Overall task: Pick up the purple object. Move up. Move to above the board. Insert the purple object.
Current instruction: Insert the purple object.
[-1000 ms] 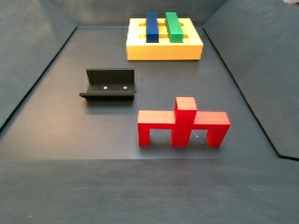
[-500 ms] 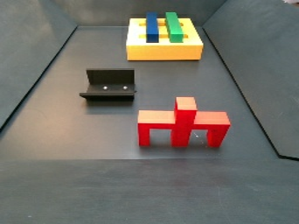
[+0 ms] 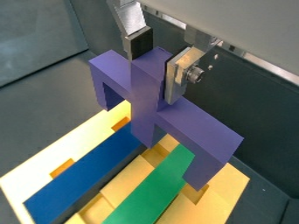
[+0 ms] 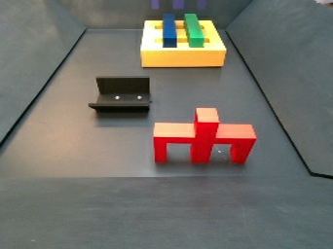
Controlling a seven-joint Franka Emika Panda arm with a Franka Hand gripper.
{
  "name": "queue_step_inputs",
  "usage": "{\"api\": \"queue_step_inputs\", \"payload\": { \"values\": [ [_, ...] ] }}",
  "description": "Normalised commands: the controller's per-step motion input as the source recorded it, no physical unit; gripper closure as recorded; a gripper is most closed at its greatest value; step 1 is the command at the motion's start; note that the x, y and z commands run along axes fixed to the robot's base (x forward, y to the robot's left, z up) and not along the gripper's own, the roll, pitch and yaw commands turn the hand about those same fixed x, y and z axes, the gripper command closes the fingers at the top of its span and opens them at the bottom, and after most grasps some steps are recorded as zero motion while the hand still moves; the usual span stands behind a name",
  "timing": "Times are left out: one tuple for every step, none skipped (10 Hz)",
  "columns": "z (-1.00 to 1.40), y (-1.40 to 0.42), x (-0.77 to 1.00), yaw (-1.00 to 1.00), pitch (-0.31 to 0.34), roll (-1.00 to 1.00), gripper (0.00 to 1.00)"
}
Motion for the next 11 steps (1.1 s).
{"api": "queue_step_inputs", "payload": {
  "values": [
    [-0.33, -0.12, 0.0, 0.2, 0.0, 0.05, 1.0],
    [-0.25, -0.23, 0.05, 0.19, 0.0, 0.29, 1.0],
    [-0.17, -0.15, 0.01, 0.16, 0.0, 0.23, 1.0],
    [-0.25, -0.05, 0.0, 0.23, -0.003, 0.17, 1.0],
    [-0.16, 0.0, 0.0, 0.27, -0.019, 0.06, 1.0],
    [-0.11, -0.02, 0.0, 0.17, -0.02, 0.04, 1.0],
    [-0.2, -0.1, 0.18, 0.12, -0.014, 0.02, 1.0],
    [-0.23, -0.1, 0.11, 0.11, -0.049, 0.07, 1.0],
    [-0.25, -0.07, 0.03, 0.07, -0.06, 0.1, 1.0],
    [-0.3, -0.07, 0.06, 0.03, -0.059, 0.14, 1.0],
    [-0.34, -0.05, 0.0, 0.02, -0.057, 0.16, 1.0]
  ]
}}
